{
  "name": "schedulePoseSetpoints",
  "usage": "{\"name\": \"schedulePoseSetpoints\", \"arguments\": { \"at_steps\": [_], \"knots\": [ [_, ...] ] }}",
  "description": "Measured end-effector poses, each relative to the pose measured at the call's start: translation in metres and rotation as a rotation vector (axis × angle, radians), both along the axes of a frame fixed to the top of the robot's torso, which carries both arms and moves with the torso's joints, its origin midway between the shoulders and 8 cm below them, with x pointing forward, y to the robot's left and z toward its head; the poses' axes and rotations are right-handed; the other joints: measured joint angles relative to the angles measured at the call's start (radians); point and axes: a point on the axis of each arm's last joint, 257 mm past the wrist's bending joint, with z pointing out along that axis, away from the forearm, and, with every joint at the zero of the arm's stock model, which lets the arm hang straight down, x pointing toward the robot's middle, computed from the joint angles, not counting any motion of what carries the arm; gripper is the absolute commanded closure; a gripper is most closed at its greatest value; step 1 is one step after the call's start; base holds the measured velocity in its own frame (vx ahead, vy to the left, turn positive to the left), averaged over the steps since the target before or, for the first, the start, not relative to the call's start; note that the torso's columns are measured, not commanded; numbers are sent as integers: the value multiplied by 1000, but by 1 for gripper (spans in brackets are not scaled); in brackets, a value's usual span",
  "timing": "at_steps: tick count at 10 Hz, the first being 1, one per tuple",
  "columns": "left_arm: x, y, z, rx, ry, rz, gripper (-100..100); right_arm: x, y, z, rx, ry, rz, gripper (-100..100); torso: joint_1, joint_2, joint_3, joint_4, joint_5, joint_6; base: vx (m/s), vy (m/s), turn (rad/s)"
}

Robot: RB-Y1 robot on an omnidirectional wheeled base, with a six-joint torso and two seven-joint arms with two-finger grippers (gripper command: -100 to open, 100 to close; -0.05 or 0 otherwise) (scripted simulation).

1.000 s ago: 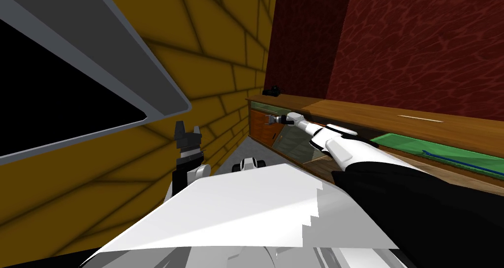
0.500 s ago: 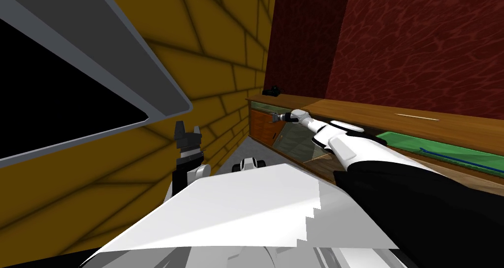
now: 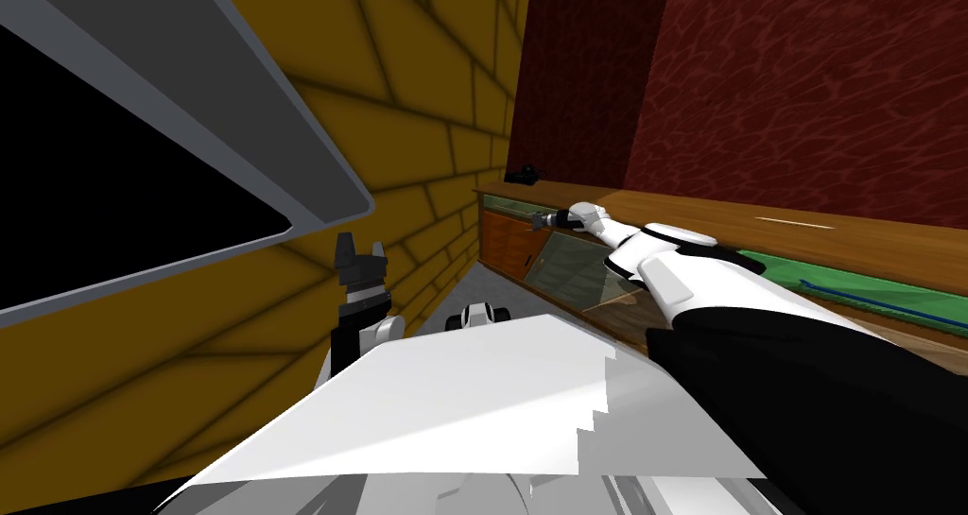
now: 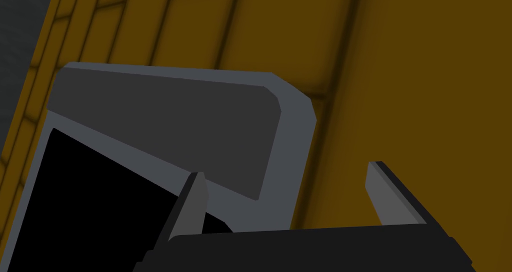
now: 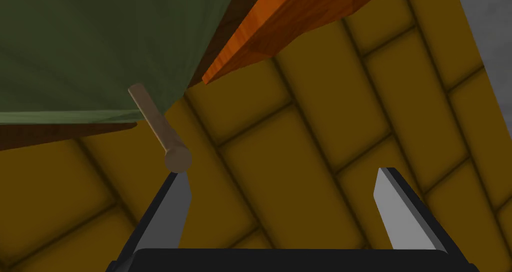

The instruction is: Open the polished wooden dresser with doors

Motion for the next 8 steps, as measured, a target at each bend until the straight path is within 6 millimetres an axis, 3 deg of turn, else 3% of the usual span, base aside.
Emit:
{"name": "schedulePoseSetpoints", "arguments": {
  "at_steps": [3, 5, 6, 8],
  "knots": [
    [0, 0, 0, 0, 0, 0, 0, 5, -48, 21, -102, -33, -57, -100, 0, 0, 0, 0, 0, -1, 1, 45, -26],
    [0, 0, 0, 0, 0, 0, 0, 4, -61, 28, -126, -39, -69, -100, -1, 0, 0, 0, -1, -1, -1, 8, -3],
    [0, 0, 0, 0, 0, 0, 0, 4, -60, 28, -126, -39, -69, 100, -1, 0, 0, 0, -1, 0, 0, 0, 0],
    [0, 0, 0, 0, 0, 0, 0, 6, -61, 35, -125, -51, -71, 100, 1, 0, 0, -4, -2, 0, -89, 88, -24]
  ]
}}
